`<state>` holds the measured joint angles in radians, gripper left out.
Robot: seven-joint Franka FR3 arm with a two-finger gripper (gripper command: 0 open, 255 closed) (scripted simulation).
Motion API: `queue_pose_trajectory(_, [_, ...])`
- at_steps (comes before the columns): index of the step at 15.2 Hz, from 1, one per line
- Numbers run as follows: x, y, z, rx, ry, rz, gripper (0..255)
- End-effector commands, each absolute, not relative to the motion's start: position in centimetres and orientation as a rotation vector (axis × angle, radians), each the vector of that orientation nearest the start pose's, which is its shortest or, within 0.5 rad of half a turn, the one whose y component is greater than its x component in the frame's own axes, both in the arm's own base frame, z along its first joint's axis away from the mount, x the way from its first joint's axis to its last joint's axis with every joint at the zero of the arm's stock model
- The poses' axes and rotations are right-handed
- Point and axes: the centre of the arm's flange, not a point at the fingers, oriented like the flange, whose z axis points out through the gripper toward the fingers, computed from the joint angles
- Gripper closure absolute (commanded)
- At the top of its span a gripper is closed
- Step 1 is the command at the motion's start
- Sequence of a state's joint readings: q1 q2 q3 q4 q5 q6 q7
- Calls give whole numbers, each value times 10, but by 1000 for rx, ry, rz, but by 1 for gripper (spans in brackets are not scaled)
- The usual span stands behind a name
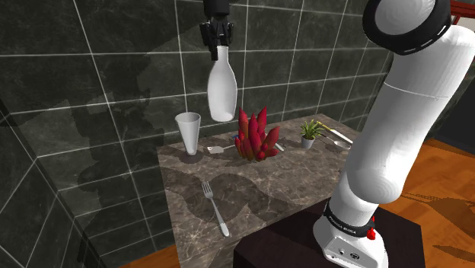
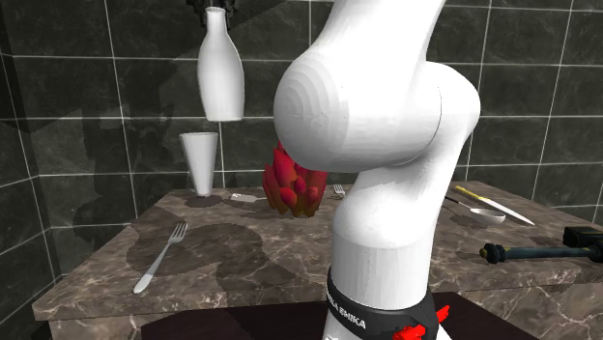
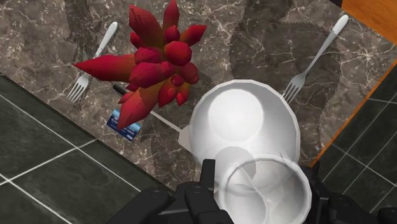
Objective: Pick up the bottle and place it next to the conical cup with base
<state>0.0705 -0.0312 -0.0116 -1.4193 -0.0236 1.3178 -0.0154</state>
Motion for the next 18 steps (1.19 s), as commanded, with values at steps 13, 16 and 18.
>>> queue_pose_trajectory(13, [515,28,616,-3162,-109,109,255])
queue_pose_trajectory(16, [515,28,601,-3162,-109,109,255])
queue_pose_trajectory(18, [515,28,590,-3162,-109,109,255])
